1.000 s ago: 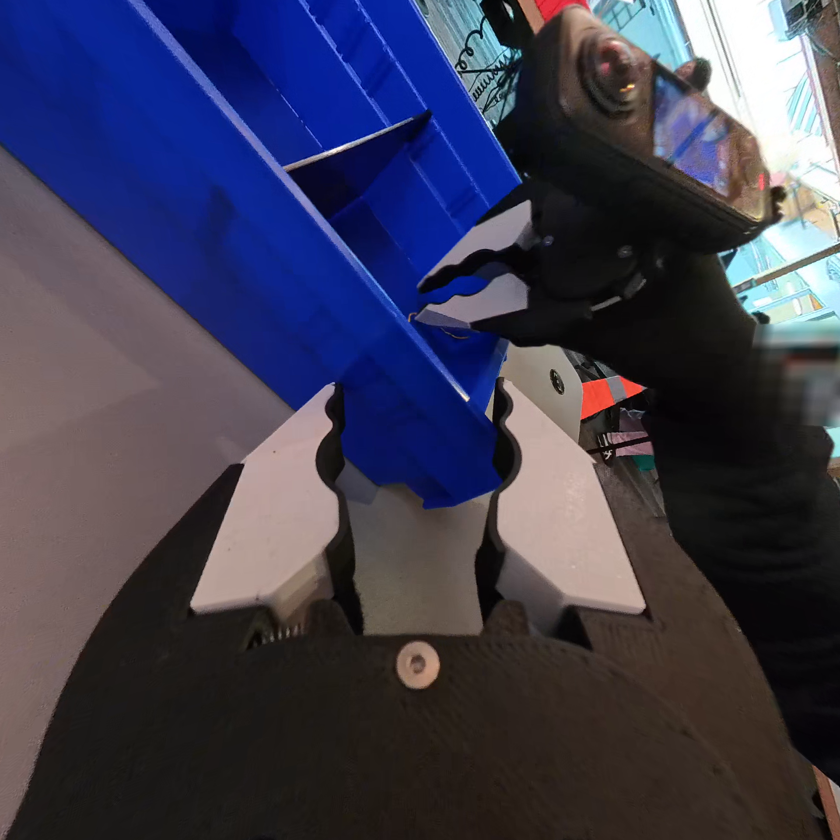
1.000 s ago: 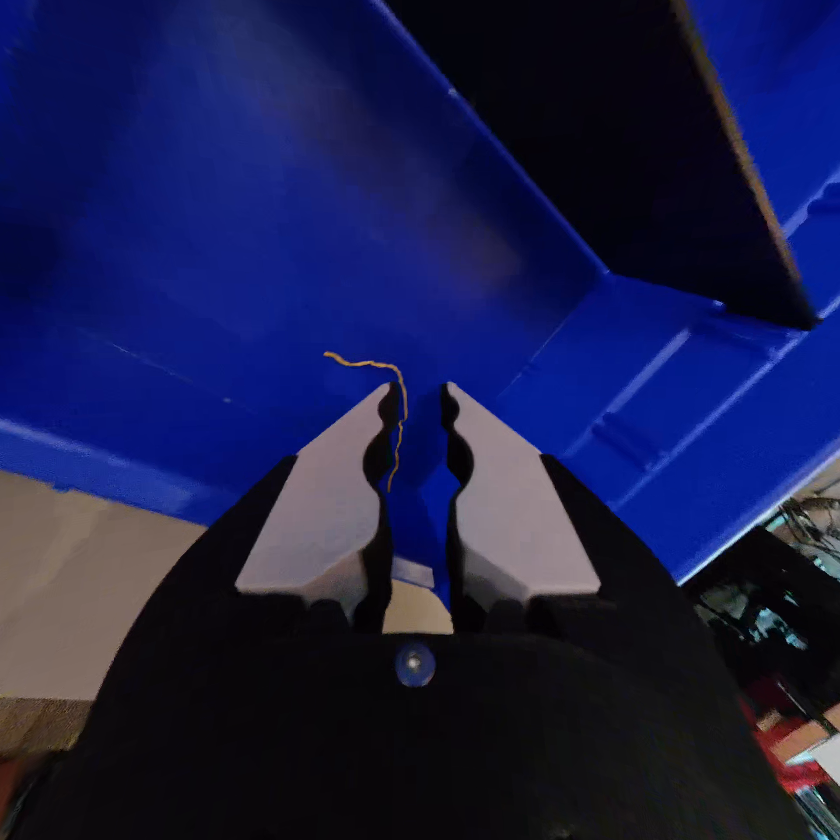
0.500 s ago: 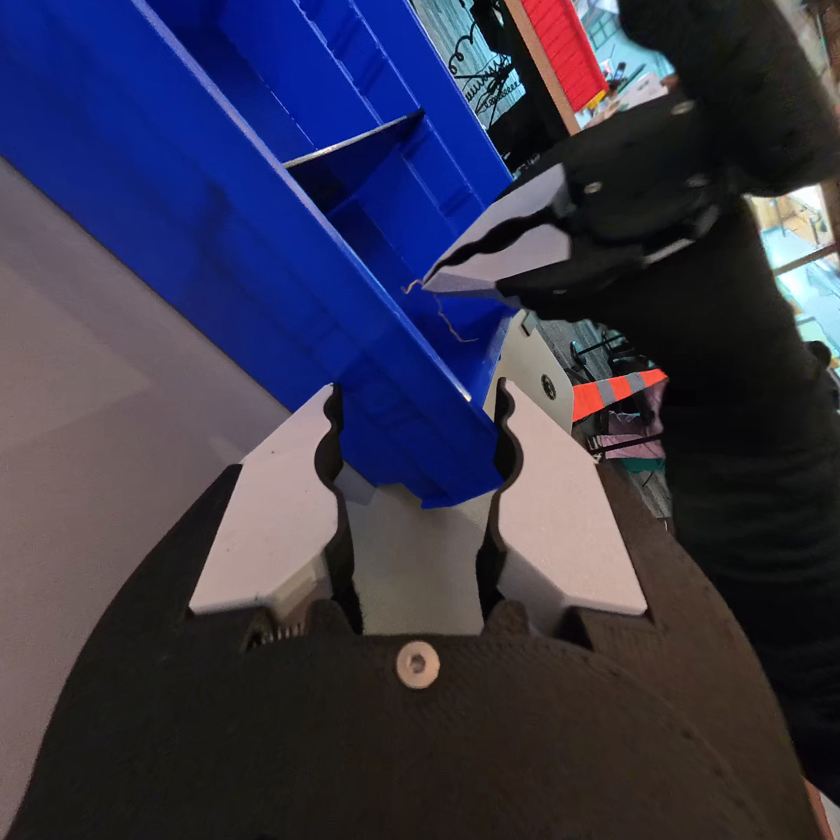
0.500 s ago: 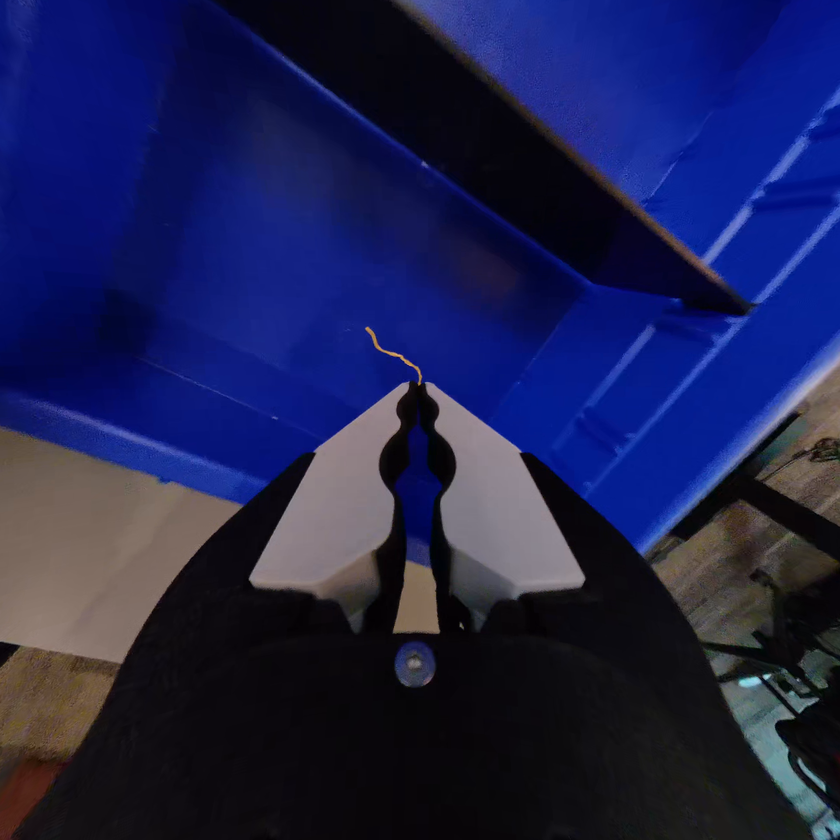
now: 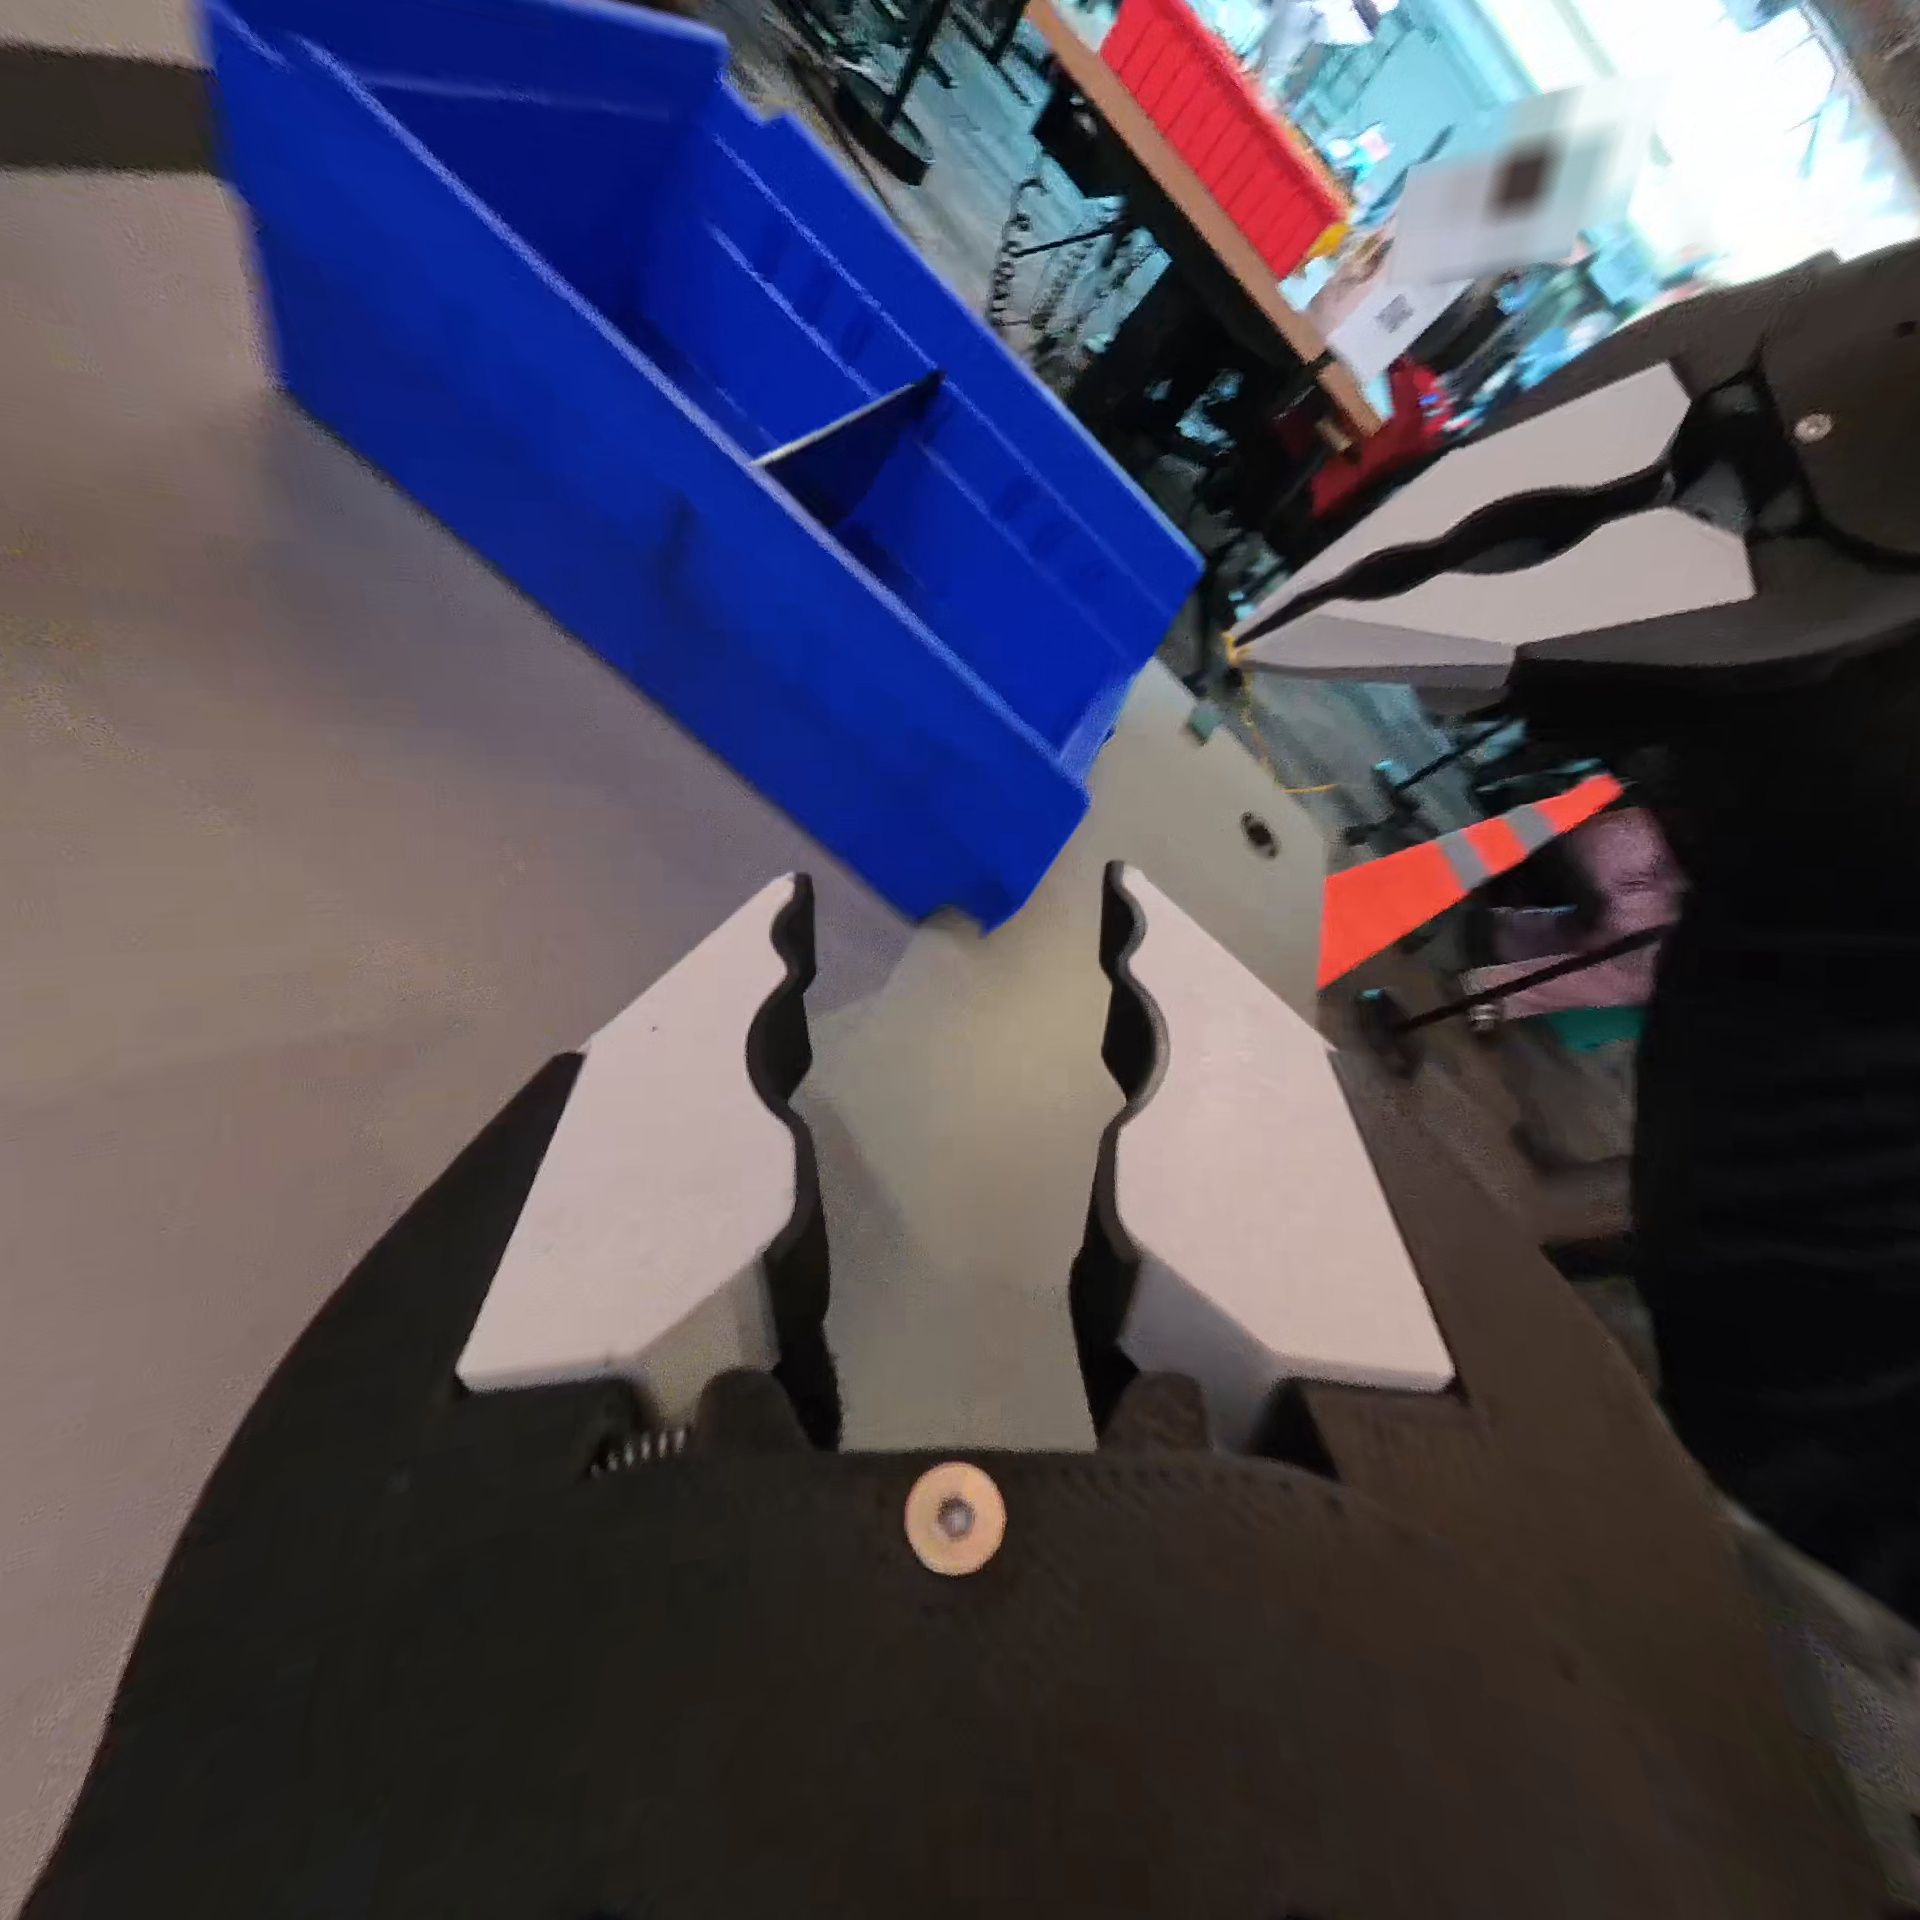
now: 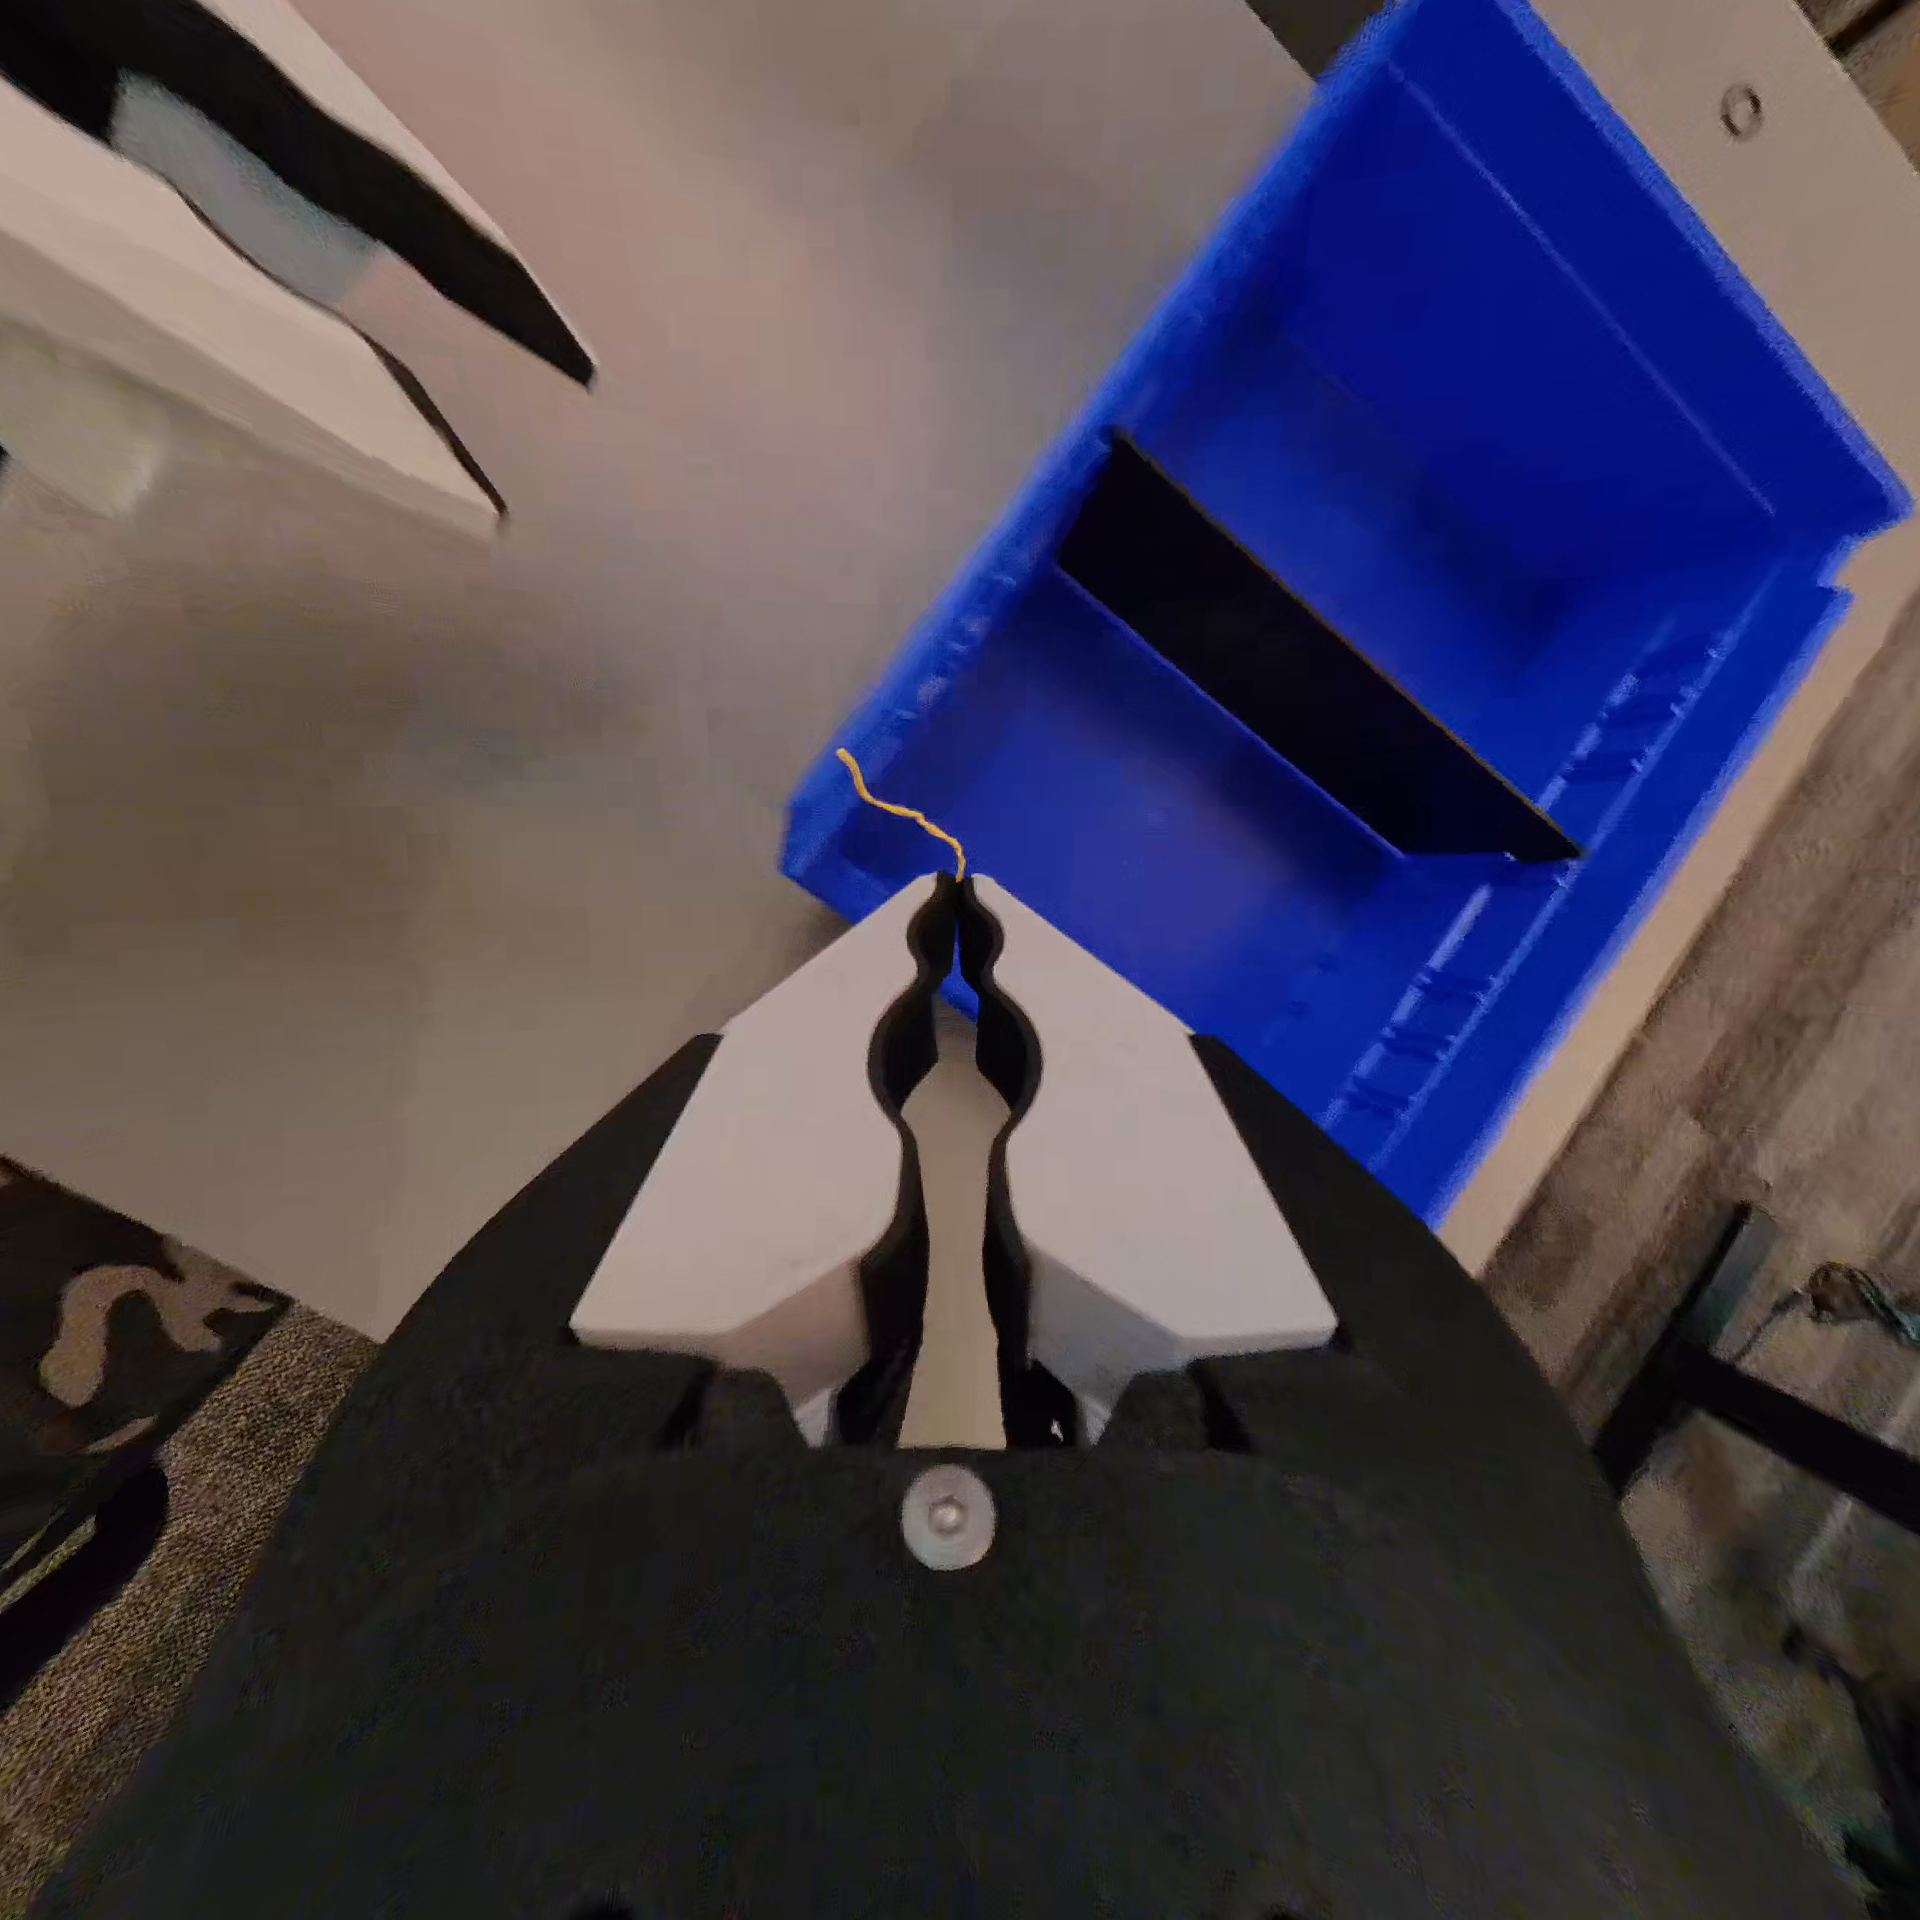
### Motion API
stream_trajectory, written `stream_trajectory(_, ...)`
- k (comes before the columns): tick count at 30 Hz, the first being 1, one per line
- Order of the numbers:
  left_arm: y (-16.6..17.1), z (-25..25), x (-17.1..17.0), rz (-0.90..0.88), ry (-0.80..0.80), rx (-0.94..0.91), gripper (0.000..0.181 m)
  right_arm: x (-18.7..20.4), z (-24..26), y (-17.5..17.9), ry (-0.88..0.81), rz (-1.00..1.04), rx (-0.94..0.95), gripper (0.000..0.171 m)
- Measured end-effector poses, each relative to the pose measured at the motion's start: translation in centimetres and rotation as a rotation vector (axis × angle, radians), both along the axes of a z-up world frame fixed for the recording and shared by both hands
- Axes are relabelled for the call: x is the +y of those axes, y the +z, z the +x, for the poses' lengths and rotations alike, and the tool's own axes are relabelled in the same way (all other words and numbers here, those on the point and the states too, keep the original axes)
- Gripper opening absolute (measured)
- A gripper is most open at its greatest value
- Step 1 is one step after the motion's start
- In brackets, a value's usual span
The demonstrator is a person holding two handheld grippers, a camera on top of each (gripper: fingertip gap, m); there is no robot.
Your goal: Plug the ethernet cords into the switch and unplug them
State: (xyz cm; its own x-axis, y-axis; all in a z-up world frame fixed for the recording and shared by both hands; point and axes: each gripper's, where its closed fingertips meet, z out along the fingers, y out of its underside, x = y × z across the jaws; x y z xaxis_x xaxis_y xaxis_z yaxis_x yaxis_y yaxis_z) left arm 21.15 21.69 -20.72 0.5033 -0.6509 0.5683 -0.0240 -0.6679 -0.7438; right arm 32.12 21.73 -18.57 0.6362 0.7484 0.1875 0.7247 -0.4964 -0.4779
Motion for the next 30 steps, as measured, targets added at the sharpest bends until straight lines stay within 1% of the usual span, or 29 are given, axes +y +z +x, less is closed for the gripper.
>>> stream_trajectory(1,0.4,-2.5,-0.5,0.039,0.029,0.043,0.05,-0.8,-1.5,-0.1,0.03,-0.006,0.021,0.0)
stream_trajectory(4,1.8,-10.7,-1.9,0.149,0.118,0.191,0.047,-3.0,-6.3,-1.4,0.133,-0.037,0.055,0.0)
stream_trajectory(6,3.1,-17.3,-2.4,0.21,0.223,0.28,0.045,-4.4,-9.7,-3.0,0.202,-0.073,0.058,0.0)
stream_trajectory(9,4.8,-28.2,-2.9,0.237,0.41,0.391,0.046,-6.3,-14.6,-6.0,0.298,-0.132,0.037,0.0)
stream_trajectory(11,5.8,-35.3,-3.0,0.246,0.547,0.453,0.049,-7.6,-17.8,-7.8,0.362,-0.172,0.031,0.0)
stream_trajectory(13,6.1,-40.7,-3.2,0.195,0.638,0.457,0.052,-8.3,-20.2,-9.5,0.402,-0.193,0.011,0.0)
stream_trajectory(14,6.0,-42.9,-3.1,0.157,0.67,0.439,0.06,-8.6,-21.3,-10.3,0.419,-0.209,0.001,0.0)
stream_trajectory(16,5.5,-46.7,-2.4,0.09,0.73,0.387,0.062,-9.3,-23.2,-11.4,0.445,-0.235,0.009,0.0)
stream_trajectory(18,4.0,-49.6,-1.2,-0.001,0.756,0.34,0.063,-10.4,-24.8,-12.2,0.487,-0.279,0.019,0.0)
stream_trajectory(20,2.4,-51.4,0.2,-0.108,0.751,0.26,0.067,-11.5,-25.8,-12.6,0.512,-0.318,0.021,0.023)
stream_trajectory(21,1.5,-51.7,0.8,-0.167,0.732,0.225,0.069,-11.7,-26.1,-12.6,0.519,-0.311,0.018,0.028)
stream_trajectory(24,-1.1,-52.8,2.6,-0.329,0.724,0.164,0.074,-12.1,-26.7,-12.2,0.512,-0.298,0.042,0.03)
stream_trajectory(26,-2.9,-53.5,3.6,-0.406,0.723,0.185,0.078,-12.1,-27.0,-12.0,0.501,-0.289,0.072,0.03)
stream_trajectory(30,-4.2,-52.7,5.6,-0.549,0.66,0.018,0.068,-12.1,-26.9,-12.0,0.494,-0.286,0.093,0.028)
